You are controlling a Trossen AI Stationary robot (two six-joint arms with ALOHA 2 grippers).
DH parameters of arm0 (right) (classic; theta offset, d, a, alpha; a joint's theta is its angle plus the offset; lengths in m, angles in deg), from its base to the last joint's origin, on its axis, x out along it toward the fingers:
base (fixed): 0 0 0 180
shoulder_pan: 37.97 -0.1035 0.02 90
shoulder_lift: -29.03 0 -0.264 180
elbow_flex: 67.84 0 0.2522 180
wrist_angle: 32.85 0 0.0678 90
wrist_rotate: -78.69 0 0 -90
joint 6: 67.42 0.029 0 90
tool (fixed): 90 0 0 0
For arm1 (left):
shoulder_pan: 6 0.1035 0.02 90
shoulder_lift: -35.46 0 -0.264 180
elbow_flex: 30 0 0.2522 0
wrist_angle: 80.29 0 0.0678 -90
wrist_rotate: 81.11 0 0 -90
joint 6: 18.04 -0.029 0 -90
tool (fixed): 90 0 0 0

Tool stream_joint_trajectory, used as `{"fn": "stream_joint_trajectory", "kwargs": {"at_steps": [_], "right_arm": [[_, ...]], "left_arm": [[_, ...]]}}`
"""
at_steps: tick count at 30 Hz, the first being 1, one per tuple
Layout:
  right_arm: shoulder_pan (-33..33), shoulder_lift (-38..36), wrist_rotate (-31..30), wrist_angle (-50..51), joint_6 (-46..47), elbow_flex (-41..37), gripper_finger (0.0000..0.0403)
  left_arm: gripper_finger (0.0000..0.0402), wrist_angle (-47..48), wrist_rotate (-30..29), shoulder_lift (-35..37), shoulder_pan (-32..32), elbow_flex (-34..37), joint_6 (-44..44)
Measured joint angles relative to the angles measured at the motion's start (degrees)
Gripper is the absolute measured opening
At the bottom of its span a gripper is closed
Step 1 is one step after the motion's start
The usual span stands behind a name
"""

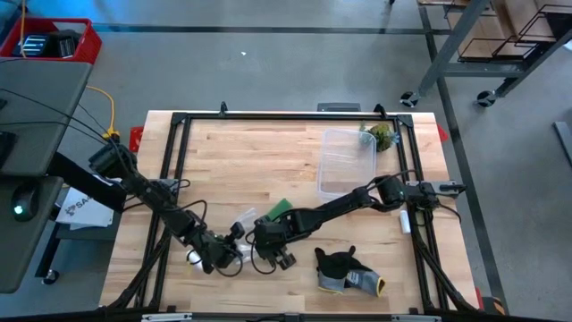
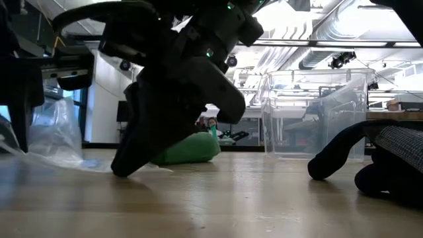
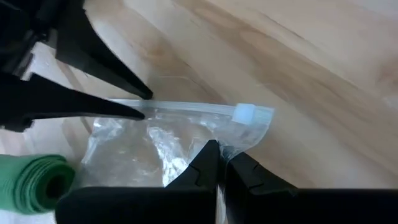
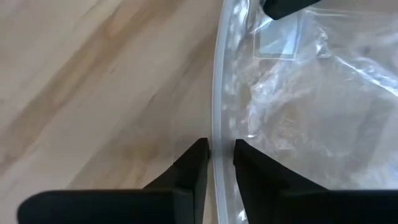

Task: Roll bandage
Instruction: Open the transparent zip bag

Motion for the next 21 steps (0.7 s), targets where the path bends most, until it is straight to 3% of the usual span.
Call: {"fn": "stream_joint_trajectory", "kwargs": {"at_steps": [8,14,21], "right_arm": [[-0.3,3.1,0.3,2.9,2.9,0.5,0.0068],[-2.5,4.4,-1.0,4.7,2.7,0.8,0.0012],[-3.4,4.4,-0.8,5.2,5.2,0.8,0.0001]], "left_arm": [[0.0,-2.2,0.1,0.0,2.0,0.0,0.7],[0.0,-2.4,-1.1,0.0,3.3,0.0,2.5],[0.0014,-1.9,-1.2,0.0,3.3,-0.3,3.4]]}}
